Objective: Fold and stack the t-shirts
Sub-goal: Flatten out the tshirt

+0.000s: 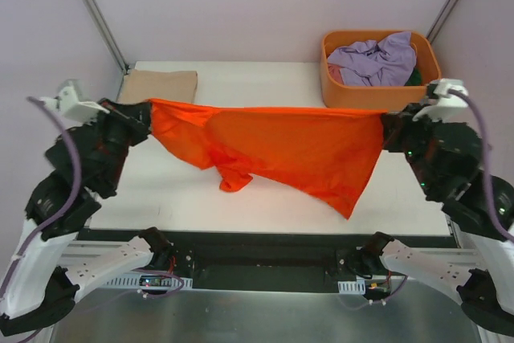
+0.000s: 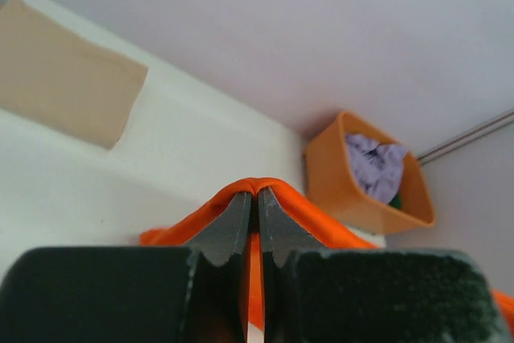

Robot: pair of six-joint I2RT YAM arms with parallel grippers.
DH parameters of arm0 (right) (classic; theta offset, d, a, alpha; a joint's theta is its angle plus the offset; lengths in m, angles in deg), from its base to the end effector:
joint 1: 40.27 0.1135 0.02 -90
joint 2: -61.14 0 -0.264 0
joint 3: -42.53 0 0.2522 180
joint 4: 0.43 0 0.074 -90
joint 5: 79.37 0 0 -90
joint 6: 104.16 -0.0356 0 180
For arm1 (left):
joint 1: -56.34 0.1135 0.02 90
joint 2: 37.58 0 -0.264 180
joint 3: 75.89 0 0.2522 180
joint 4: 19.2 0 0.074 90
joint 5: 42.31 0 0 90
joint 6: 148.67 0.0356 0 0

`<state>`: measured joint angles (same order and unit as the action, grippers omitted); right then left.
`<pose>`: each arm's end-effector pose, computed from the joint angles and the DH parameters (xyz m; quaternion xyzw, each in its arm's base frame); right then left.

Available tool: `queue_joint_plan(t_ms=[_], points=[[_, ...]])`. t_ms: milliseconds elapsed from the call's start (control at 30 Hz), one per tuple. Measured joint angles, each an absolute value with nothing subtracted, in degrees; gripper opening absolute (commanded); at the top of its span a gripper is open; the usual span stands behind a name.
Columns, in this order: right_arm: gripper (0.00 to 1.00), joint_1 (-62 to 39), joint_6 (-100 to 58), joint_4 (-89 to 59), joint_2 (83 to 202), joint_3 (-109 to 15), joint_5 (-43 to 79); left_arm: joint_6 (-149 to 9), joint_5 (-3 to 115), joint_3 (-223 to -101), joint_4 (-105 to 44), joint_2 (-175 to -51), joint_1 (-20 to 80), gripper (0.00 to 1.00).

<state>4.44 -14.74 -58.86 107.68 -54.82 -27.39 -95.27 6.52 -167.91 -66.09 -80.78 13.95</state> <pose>0.0857 0.0540 0.4871 -0.0685 0.7400 0.0135 0.6690 0.0855 -0.0463 0.4874 -0.2196 0.6627 -0.2395 0.6748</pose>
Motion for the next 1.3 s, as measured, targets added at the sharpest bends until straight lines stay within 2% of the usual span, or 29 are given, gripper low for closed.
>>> queue_joint_plan(t_ms=[267,400,633,733,933,1033,1133,1200,1300], points=[[0.01,4.46,-9.06,-58.73,108.73,-74.14,-14.89,-86.37,10.76,-184.9,-65.43,-79.86,13.95,0.0],[0.0,4.44,-6.0,-56.67,109.74,-76.85,-9.99,-82.09,12.05,-192.26,-64.86,-83.36,13.93,0.0],[0.0,4.07,0.69,-54.4,116.8,-76.87,-16.77,-70.11,2.87,-193.64,-55.86,-94.22,14.43,0.0],[0.0,0.68,3.09,-53.04,122.66,-76.85,-19.11,-67.35,2.44,-193.79,-52.69,-102.88,20.55,0.0],[0.0,-12.72,3.42,-50.44,134.2,-74.21,-10.67,-71.31,16.97,-197.09,-56.91,-119.82,37.86,0.0],[0.0,-17.55,2.94,-51.25,141.1,-77.55,-3.72,-71.2,22.15,-207.1,-60.34,-129.46,41.38,0.0],[0.0,-19.91,2.15,-52.61,148.69,-88.09,1.75,-69.15,25.21,-223.61,-62.39,-138.31,41.95,0.0],[0.0,-20.65,1.43,-52.61,151.81,-94.99,4.89,-67.73,26.39,-229.75,-62.39,-139.6,42.12,0.0],[0.0,-20.96,0.67,-52.32,150.87,-98.19,8.76,-65.67,26.83,-231.58,-61.5,-136.5,42.23,0.0]])
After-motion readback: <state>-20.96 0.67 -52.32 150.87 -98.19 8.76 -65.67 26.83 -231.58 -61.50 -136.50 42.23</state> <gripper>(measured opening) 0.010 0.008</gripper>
